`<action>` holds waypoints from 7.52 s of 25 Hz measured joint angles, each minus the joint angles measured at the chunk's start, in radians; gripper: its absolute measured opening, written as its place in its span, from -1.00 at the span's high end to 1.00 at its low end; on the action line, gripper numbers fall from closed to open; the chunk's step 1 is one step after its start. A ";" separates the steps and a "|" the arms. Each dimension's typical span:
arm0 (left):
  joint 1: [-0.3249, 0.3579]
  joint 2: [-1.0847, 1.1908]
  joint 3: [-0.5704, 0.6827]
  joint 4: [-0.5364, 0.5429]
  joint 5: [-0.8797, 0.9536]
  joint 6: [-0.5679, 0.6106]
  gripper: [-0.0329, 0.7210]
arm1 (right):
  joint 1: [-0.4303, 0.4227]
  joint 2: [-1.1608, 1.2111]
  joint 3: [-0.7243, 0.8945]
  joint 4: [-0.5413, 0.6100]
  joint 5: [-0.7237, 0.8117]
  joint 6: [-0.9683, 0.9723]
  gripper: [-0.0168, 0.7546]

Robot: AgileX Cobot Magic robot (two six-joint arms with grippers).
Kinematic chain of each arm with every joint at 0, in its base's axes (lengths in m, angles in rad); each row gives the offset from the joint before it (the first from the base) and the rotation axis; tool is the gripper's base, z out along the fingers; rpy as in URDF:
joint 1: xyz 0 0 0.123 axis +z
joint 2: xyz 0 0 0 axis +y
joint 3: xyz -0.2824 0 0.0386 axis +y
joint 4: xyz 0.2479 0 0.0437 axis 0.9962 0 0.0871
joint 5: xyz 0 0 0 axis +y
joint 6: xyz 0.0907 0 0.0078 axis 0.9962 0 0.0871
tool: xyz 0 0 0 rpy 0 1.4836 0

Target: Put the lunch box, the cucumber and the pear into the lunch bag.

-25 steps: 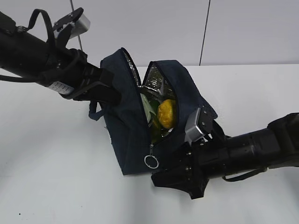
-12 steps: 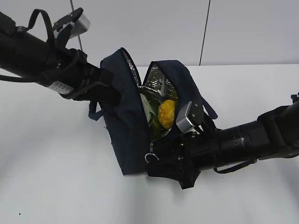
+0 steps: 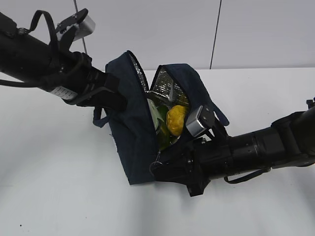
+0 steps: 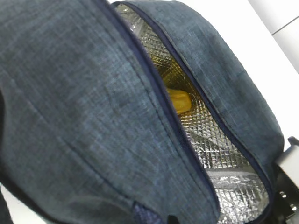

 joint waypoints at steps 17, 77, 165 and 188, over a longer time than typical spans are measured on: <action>0.000 0.014 0.000 0.017 0.017 0.000 -0.01 | 0.000 -0.141 0.000 -0.122 -0.031 0.228 0.94; -0.069 0.017 -0.002 0.103 0.120 0.000 0.90 | 0.002 -0.398 -0.148 -0.122 -0.160 0.286 0.94; -0.066 0.013 -0.008 0.180 0.074 -0.034 0.89 | 0.007 -0.147 -0.634 -0.381 -0.035 0.669 0.94; -0.063 0.012 -0.010 0.162 0.187 0.041 0.90 | 0.011 0.011 -0.870 -0.444 0.023 0.724 0.94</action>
